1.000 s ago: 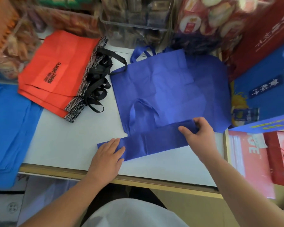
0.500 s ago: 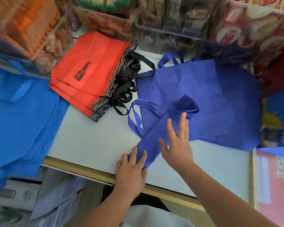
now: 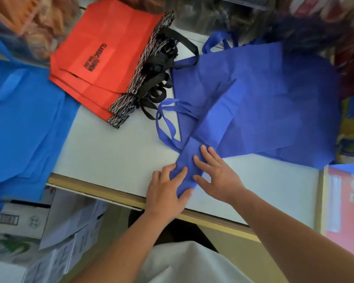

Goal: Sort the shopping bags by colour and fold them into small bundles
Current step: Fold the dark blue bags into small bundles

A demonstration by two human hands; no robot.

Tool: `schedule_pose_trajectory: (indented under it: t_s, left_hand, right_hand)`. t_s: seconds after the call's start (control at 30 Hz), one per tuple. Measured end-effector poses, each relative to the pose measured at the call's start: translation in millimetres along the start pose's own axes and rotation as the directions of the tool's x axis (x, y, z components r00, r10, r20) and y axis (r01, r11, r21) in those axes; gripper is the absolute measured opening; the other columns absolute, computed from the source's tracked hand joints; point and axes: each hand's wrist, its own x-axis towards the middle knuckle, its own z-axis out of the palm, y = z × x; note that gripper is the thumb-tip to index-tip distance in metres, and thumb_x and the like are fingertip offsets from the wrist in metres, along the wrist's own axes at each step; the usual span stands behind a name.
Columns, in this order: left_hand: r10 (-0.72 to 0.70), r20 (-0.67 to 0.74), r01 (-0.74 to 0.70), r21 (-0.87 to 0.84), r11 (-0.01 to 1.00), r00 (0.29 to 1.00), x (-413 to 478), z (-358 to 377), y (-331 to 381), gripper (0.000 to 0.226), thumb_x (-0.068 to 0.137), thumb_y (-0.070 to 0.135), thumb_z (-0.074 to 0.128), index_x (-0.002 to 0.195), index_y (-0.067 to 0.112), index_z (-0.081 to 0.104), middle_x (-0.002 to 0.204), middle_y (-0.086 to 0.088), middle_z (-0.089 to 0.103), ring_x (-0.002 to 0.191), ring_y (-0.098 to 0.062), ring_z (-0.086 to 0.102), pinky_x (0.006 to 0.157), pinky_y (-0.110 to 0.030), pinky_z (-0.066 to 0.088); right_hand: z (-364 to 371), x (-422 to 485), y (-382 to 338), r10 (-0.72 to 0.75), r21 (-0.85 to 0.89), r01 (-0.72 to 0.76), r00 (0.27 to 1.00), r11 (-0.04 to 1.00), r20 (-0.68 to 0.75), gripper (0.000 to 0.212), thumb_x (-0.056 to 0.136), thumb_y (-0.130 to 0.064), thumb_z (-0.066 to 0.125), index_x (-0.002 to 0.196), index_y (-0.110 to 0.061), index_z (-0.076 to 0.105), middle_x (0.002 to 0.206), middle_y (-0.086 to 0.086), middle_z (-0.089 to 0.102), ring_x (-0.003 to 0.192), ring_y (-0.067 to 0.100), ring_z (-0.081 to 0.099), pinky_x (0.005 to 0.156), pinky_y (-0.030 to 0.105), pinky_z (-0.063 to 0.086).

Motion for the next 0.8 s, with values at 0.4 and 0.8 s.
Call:
schedule_pose_trajectory:
  t_s: [0.4, 0.8]
  left_hand:
    - [-0.224, 0.247, 0.328, -0.572, 0.752, 0.943, 7, -45, 16, 0.047, 0.092, 0.029, 0.071, 0.131, 0.045, 0.052, 0.057, 0.017, 0.052, 0.058, -0.005, 0.050, 0.061, -0.017, 0.044]
    - [0.077, 0.247, 0.094, -0.615, 0.783, 0.966, 12, -119, 49, 0.033, 0.093, 0.047, 0.069, 0.125, 0.039, 0.063, 0.123, 0.025, 0.054, 0.113, 0.006, 0.054, 0.086, -0.006, 0.040]
  right_hand:
    - [-19, 3, -7, 0.048, 0.094, -0.071, 0.973, 0.993, 0.227, 0.064, 0.090, -0.030, 0.057, 0.153, -0.033, 0.043, 0.169, -0.011, 0.010, 0.158, 0.013, 0.001, 0.126, 0.041, 0.018]
    - [-53, -41, -20, 0.168, 0.650, -0.201, 0.979, 0.733, 0.113, 0.019, 0.106, -0.042, 0.046, 0.116, -0.050, 0.061, 0.113, -0.038, 0.065, 0.113, -0.015, 0.056, 0.090, 0.008, 0.041]
